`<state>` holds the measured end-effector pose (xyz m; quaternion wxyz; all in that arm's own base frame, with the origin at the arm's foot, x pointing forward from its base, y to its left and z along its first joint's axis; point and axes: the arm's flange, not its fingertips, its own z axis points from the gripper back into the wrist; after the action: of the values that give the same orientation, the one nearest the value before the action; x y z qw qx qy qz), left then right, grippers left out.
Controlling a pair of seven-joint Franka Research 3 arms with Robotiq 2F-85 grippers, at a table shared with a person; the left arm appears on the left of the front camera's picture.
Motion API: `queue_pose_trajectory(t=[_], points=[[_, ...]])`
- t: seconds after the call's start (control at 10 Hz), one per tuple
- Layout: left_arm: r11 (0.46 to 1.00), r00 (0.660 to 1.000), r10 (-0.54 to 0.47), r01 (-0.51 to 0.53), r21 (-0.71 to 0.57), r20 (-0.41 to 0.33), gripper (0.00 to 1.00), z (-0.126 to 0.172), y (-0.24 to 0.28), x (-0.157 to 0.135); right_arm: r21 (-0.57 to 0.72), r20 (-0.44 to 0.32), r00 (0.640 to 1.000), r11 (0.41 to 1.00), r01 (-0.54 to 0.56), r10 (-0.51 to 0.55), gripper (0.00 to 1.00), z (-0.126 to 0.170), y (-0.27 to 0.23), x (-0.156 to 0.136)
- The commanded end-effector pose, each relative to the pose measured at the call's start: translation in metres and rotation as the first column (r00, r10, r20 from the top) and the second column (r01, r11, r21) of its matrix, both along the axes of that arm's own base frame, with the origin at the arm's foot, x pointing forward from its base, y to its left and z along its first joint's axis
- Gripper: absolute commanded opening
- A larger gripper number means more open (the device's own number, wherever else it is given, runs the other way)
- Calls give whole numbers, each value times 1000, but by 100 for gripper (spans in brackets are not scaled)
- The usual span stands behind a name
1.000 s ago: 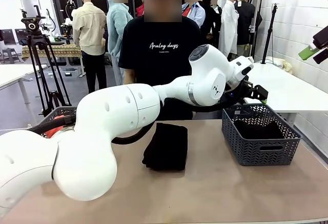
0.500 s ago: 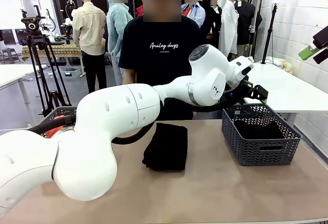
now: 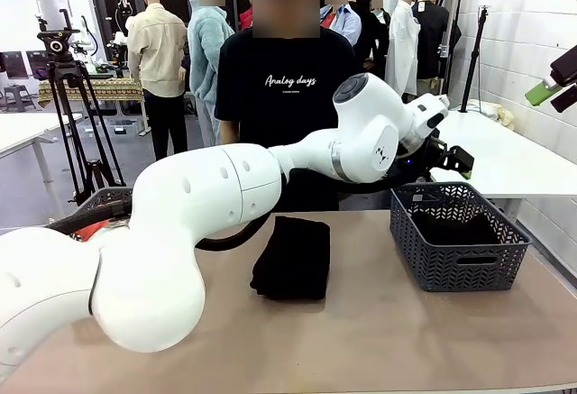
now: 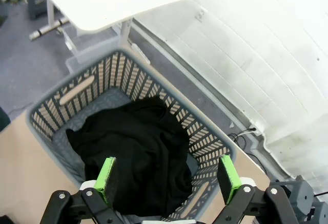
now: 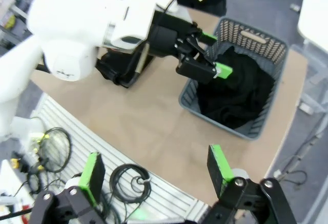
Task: Sort the tops and bottoms.
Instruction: Lift clothes from the center of the table with your right hand.
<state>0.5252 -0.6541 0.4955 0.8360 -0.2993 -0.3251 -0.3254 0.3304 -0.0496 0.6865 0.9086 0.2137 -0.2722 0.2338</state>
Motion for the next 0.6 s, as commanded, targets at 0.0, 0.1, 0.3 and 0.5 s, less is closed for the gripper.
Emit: queue_pose_trajectory(t=[0.0, 0.1, 0.3, 0.5], points=[[997, 996, 34, -39, 61, 80, 100, 36, 66, -63, -13, 0, 1000, 1000, -3, 3, 100, 1, 0, 2], [993, 996, 42, -50, 103, 77, 100, 48, 89, -82, -13, 0, 1000, 1000, -3, 3, 100, 1, 0, 2], [957, 996, 64, -81, 277, 69, 100, 66, 129, -106, -13, 0, 1000, 1000, -3, 3, 100, 1, 0, 2], [903, 988, 152, -145, 405, 15, 100, 72, 170, -115, -13, 0, 1000, 1000, -3, 3, 100, 1, 0, 2]])
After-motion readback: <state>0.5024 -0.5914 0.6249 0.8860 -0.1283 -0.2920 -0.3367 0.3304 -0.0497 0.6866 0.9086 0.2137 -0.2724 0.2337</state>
